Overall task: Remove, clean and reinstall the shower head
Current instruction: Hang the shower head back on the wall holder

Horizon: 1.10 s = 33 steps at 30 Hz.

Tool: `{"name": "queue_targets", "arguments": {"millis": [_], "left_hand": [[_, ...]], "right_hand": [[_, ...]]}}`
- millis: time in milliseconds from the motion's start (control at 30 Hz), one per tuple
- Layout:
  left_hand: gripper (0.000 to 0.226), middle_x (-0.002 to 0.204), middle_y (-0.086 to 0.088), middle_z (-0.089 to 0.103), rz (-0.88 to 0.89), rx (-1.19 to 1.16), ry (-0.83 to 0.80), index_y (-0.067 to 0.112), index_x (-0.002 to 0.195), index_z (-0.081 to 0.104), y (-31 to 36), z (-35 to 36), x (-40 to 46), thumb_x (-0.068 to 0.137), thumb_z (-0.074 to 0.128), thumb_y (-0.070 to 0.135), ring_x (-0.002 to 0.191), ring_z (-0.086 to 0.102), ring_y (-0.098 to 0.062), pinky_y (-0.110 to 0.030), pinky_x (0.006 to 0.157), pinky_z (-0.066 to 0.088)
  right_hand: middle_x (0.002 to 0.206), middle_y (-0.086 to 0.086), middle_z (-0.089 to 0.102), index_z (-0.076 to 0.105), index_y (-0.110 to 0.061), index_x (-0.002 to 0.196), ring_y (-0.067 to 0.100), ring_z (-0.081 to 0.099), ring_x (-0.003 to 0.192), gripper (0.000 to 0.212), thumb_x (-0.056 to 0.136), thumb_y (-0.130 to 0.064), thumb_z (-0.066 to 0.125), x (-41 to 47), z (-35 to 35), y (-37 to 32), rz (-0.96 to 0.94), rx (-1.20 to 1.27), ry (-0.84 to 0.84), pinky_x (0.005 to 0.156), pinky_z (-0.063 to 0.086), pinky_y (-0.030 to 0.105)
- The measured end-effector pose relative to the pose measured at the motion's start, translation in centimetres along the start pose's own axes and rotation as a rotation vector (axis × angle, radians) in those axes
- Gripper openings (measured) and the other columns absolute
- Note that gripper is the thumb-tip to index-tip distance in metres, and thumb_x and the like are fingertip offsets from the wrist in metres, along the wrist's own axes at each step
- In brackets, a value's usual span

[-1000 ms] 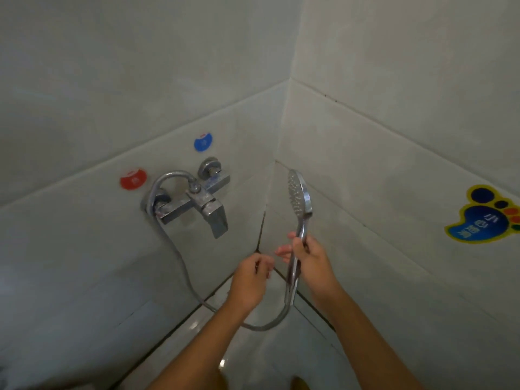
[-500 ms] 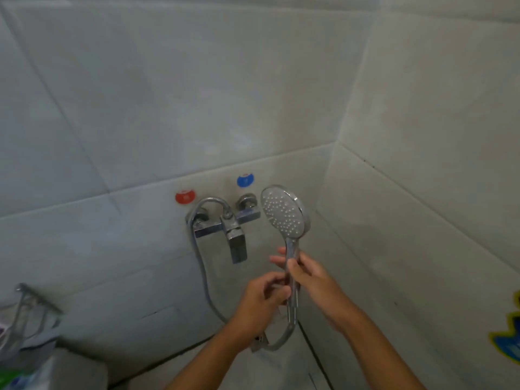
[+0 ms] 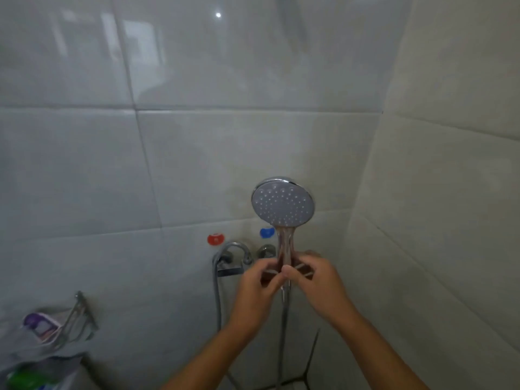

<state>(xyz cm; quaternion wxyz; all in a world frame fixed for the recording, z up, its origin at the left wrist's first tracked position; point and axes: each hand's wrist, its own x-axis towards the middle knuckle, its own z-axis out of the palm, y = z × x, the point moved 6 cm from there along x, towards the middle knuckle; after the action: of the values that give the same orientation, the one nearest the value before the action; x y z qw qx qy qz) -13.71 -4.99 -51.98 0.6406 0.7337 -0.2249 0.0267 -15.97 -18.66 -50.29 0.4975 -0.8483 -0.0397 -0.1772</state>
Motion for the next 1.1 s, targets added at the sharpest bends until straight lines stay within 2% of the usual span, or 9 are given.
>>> {"name": "queue_targets", "arguments": {"millis": [100, 233, 367, 600, 733, 833, 967, 1000, 1100], "left_hand": [[0.017, 0.092, 0.004, 0.073, 0.097, 0.062, 0.038, 0.015, 0.103, 0.069, 3.4, -1.6, 2.5, 0.086, 0.068, 0.014, 0.085, 0.07, -0.006, -0.025, 0.077, 0.058], [0.014, 0.09, 0.006, 0.072, 0.197, 0.16, 0.061, 0.019, 0.1, 0.068, 8.6, -3.4, 5.9, 0.086, 0.068, 0.019, 0.081, 0.069, -0.006, -0.028, 0.072, 0.059], [0.015, 0.091, 0.004, 0.072, 0.304, 0.231, 0.1, 0.017, 0.1, 0.068, 14.5, -5.5, 9.0, 0.087, 0.068, 0.022, 0.079, 0.07, -0.005, -0.029, 0.074, 0.06], [0.017, 0.092, 0.004, 0.071, 0.558, 0.353, 0.18, 0.019, 0.101, 0.067, 27.6, -9.1, 14.5, 0.088, 0.065, 0.029, 0.077, 0.069, -0.003, -0.024, 0.072, 0.06], [0.016, 0.09, 0.001, 0.072, 0.702, 0.405, 0.265, 0.017, 0.099, 0.069, 34.8, -11.3, 17.4, 0.086, 0.069, 0.025, 0.074, 0.069, -0.007, -0.025, 0.069, 0.06], [0.016, 0.087, 0.0, 0.073, 0.739, 0.457, 0.326, 0.015, 0.095, 0.071, 38.8, -12.7, 19.7, 0.084, 0.072, 0.026, 0.071, 0.07, -0.008, -0.024, 0.065, 0.059], [0.017, 0.083, 0.002, 0.072, 0.777, 0.528, 0.373, 0.015, 0.093, 0.071, 43.2, -13.8, 22.7, 0.084, 0.072, 0.029, 0.072, 0.068, -0.007, -0.015, 0.058, 0.049], [0.017, 0.083, 0.001, 0.072, 0.797, 0.556, 0.391, 0.014, 0.092, 0.071, 44.3, -14.0, 23.2, 0.083, 0.073, 0.029, 0.072, 0.067, -0.009, -0.015, 0.058, 0.048], [0.019, 0.081, -0.002, 0.072, 0.837, 0.617, 0.446, 0.012, 0.089, 0.071, 47.1, -14.7, 24.8, 0.08, 0.075, 0.029, 0.073, 0.068, -0.017, -0.032, 0.067, 0.056]], "right_hand": [[0.09, -0.001, 0.069, 0.076, -0.025, 0.1, 0.009, 0.069, 0.078, 0.019, 0.084, -0.015, 0.074, 2.6, -1.5, -3.4, -0.087, 0.014, 0.024, 0.071, 0.053, 0.021], [0.084, -0.008, 0.072, 0.074, -0.04, 0.087, 0.009, 0.069, 0.072, 0.028, 0.082, -0.012, 0.075, 6.2, -3.6, -8.2, -0.171, 0.017, 0.071, 0.068, 0.056, 0.028], [0.088, -0.001, 0.072, 0.077, -0.025, 0.093, 0.016, 0.071, 0.074, 0.015, 0.083, -0.013, 0.075, 10.0, -5.8, -13.8, -0.258, -0.034, 0.093, 0.071, 0.06, 0.038], [0.081, -0.004, 0.076, 0.079, -0.022, 0.097, 0.014, 0.072, 0.072, 0.014, 0.084, -0.019, 0.073, 16.1, -11.4, -25.9, -0.472, -0.081, 0.189, 0.075, 0.059, 0.048], [0.076, -0.001, 0.076, 0.078, -0.024, 0.096, 0.018, 0.072, 0.071, 0.014, 0.083, -0.017, 0.073, 19.1, -14.0, -32.8, -0.568, -0.13, 0.27, 0.075, 0.059, 0.046], [0.076, 0.001, 0.075, 0.078, -0.021, 0.094, 0.021, 0.073, 0.073, 0.014, 0.081, -0.02, 0.072, 21.4, -15.5, -36.7, -0.612, -0.149, 0.292, 0.076, 0.059, 0.049], [0.081, 0.002, 0.075, 0.077, -0.018, 0.095, 0.02, 0.073, 0.075, 0.014, 0.082, -0.017, 0.07, 24.2, -17.4, -40.4, -0.626, -0.118, 0.377, 0.076, 0.06, 0.046], [0.082, 0.003, 0.075, 0.077, -0.017, 0.096, 0.02, 0.073, 0.076, 0.015, 0.083, -0.015, 0.07, 24.8, -17.7, -41.1, -0.631, -0.101, 0.397, 0.076, 0.061, 0.045], [0.087, 0.008, 0.073, 0.076, -0.013, 0.099, 0.024, 0.072, 0.081, 0.017, 0.084, -0.011, 0.069, 26.7, -18.5, -43.3, -0.645, -0.063, 0.426, 0.076, 0.061, 0.046]]}}
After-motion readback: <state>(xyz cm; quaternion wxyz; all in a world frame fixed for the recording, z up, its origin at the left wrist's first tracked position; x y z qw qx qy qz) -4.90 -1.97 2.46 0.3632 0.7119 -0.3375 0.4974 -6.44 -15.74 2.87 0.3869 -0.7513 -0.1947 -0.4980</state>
